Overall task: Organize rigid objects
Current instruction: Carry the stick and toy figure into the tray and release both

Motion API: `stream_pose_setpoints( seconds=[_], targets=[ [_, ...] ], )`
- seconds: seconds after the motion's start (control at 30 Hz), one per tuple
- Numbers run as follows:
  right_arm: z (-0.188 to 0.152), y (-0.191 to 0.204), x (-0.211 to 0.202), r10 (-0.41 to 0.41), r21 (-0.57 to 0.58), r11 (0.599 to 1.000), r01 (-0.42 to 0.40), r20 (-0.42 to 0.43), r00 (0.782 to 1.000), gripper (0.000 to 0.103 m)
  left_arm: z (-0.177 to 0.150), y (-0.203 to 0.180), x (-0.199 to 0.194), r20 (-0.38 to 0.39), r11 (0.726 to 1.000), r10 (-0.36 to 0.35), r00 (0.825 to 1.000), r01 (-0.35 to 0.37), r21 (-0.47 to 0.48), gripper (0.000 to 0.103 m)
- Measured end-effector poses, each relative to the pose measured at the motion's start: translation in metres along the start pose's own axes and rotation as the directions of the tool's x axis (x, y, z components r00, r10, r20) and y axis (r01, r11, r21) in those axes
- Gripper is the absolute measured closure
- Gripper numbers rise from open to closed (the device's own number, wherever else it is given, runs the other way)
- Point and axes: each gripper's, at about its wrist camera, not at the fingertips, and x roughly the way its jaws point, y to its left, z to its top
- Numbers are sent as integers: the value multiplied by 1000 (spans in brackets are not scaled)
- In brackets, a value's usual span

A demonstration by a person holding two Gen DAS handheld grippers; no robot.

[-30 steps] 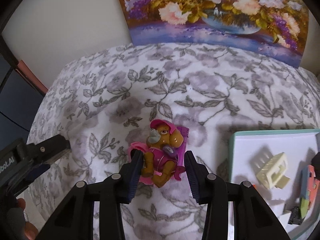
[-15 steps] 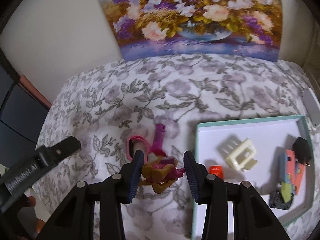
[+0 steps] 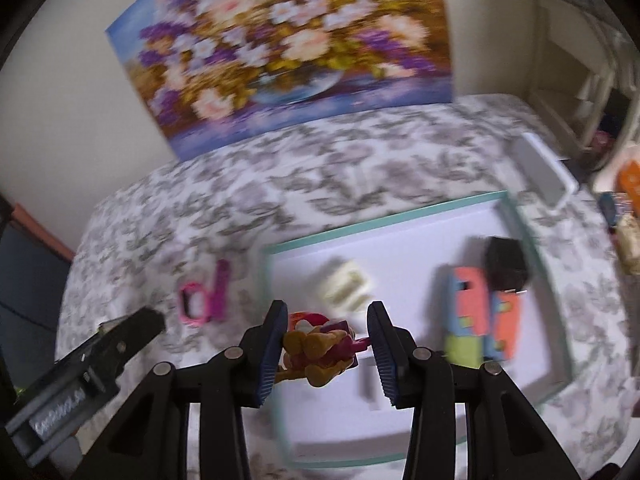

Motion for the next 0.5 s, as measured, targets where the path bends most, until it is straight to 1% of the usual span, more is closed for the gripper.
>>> stream_pose_setpoints(
  seconds=[0.03,0.1,0.2,0.3,0.43,0.5],
  targets=[
    [2,-9,-1,-20,12,1000,20,5,1000,59,-1,-6,2,-5,1000,-1,1000,1,12,20],
    [3,-24,-1,-34,39,999,33,5,999,59,-4,-17,5,-18,999,-5,1000,6,39,20],
    [6,-48,0,-42,86,995,42,-4,999,59,-11,-37,15,-61,996,-22,998,27,89,20],
    [6,-65,3,-67,113,991,69,-17,998,59,-18,-51,26,-104,992,-29,994,42,121,20],
    [5,-73,7,-61,132,989,64,-27,998,59,-31,-63,43,-174,987,-32,984,59,153,20],
    [5,-73,8,-61,125,990,63,-23,998,59,-35,-67,49,-193,985,-26,981,57,160,20]
  ],
)
